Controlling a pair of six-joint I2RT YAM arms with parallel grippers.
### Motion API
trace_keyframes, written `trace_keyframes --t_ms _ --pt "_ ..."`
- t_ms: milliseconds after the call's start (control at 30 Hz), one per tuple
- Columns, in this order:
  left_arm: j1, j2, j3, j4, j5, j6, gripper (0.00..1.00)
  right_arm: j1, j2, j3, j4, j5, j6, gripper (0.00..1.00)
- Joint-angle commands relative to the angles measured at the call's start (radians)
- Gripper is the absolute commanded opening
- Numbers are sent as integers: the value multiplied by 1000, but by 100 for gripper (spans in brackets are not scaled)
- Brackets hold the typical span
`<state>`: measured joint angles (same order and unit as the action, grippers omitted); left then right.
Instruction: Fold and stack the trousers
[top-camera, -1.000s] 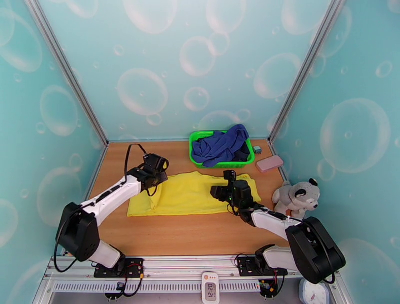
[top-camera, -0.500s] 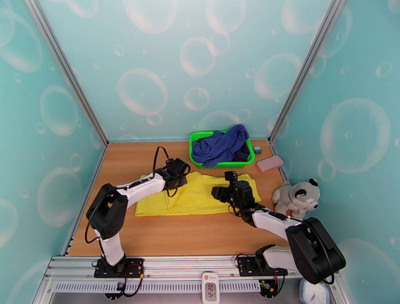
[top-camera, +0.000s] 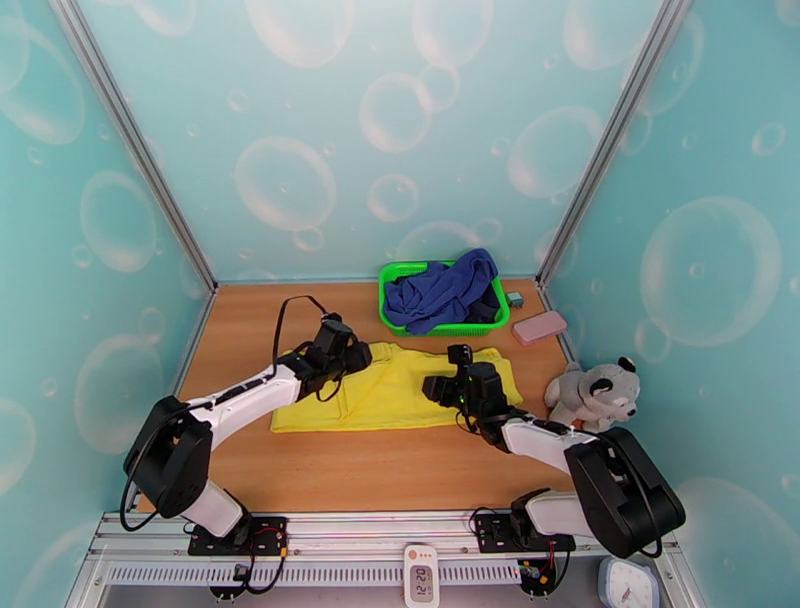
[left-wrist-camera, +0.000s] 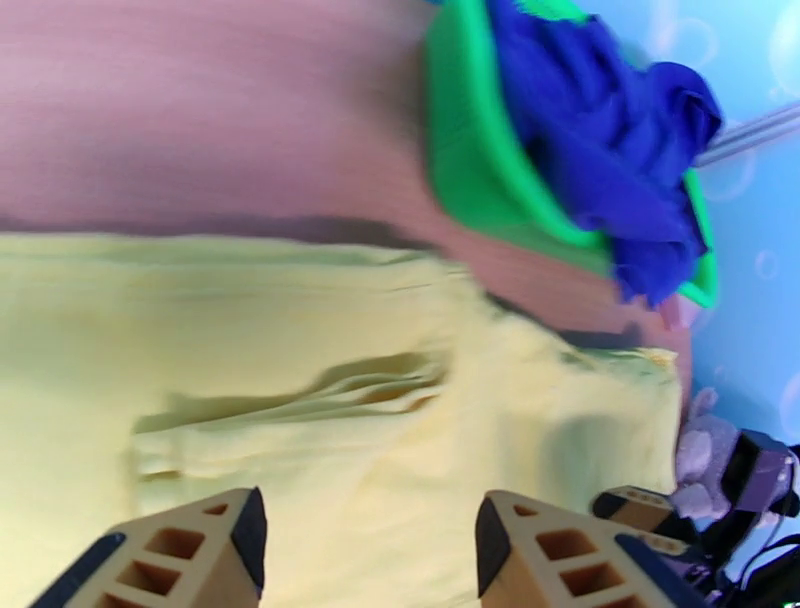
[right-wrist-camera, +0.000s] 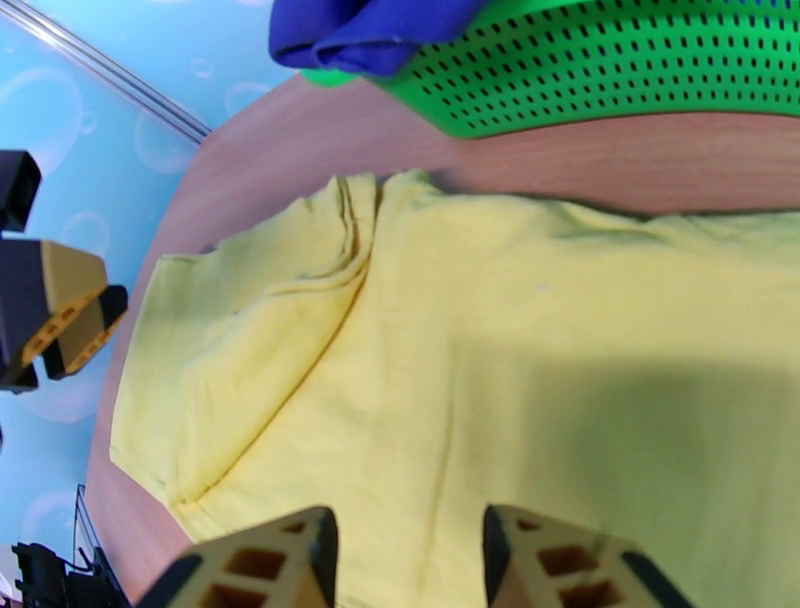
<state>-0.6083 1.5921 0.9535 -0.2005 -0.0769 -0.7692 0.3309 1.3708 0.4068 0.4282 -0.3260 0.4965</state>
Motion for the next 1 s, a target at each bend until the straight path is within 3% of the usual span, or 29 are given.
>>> trace_keyframes --t_ms 0,267,433,600,800,833,967 --pt "8 -30 -118 83 46 -30 63 2 14 31 -10 -14 12 43" --pt "11 -5 -164 233 170 -33 69 26 42 38 0 -12 24 43" --pt "-27 0 -108 199 176 37 69 40 55 24 24 -13 35 43" --pt "-59 -9 -121 362 444 171 68 34 63 24 21 -17 31 43" --pt "-91 -38 -29 126 642 480 67 14 -16 -10 13 57 37 43" --pt "-93 -47 -29 102 640 517 67 13 -31 -14 17 70 36 43" --pt "-44 -130 -100 124 433 549 69 28 -36 13 23 51 17 43"
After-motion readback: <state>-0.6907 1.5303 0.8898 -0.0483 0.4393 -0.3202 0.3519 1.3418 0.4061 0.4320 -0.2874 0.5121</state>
